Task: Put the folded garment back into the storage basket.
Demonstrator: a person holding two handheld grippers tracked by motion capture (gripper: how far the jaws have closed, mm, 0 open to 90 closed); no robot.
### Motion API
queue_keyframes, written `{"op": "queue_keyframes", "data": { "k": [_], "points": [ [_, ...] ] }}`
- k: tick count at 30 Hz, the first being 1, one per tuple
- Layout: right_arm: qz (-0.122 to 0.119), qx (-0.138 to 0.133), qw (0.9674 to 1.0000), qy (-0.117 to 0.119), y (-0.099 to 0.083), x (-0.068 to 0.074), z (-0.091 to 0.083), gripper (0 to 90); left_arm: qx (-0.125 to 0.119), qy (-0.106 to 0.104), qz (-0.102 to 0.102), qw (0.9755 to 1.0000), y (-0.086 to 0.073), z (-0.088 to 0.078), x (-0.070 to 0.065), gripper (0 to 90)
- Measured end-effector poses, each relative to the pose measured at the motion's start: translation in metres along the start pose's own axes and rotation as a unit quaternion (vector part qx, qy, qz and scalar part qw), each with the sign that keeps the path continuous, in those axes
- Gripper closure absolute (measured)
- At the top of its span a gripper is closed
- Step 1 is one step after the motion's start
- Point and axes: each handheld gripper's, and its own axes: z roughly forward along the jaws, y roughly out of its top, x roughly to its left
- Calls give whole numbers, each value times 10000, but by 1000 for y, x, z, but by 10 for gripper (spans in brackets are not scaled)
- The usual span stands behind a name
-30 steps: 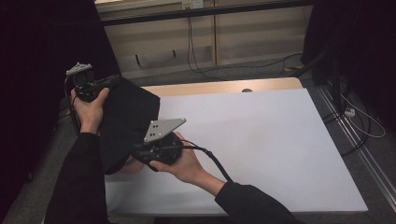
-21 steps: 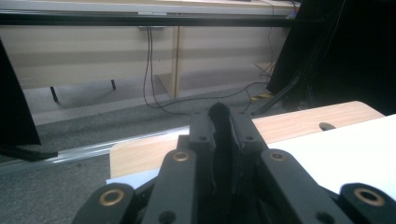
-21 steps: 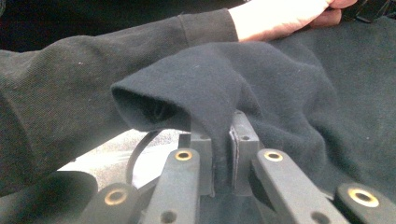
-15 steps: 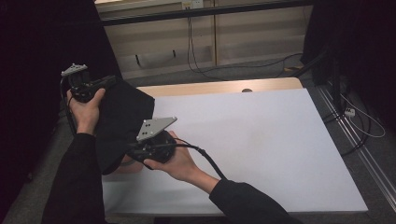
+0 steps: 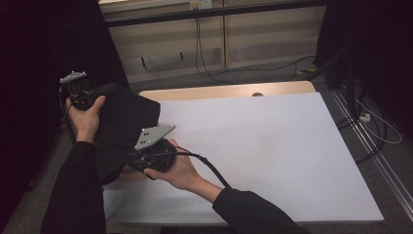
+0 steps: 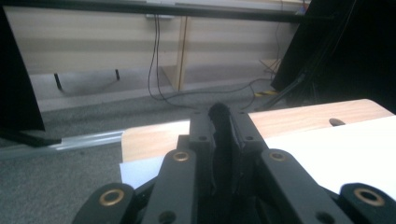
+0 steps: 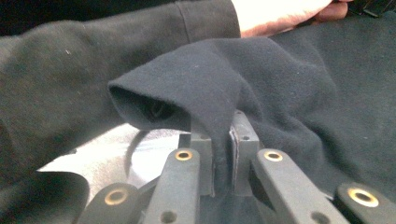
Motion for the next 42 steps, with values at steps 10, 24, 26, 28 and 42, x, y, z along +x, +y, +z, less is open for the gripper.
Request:
{"op": "queue_keyframes", "data": {
  "k": [10,24,26,28,42],
  "points": [
    [81,48,9999,61,-3,-2,11,833,66,19,-56,10000,-8,2,10,814],
    [76,203,9997,64,-7,1,25,833,285,51,2,9996,-23,5,25,814],
    [80,220,9997,67,-8,1,28,833,337,99,-8,9994,-26,6,28,814],
    [88,233,9997,71,-9,1,32,832,353,122,9,9993,-30,7,30,814],
    [95,328,9994,103,-13,2,41,834,546,136,-44,9984,-47,15,39,812]
  ]
}}
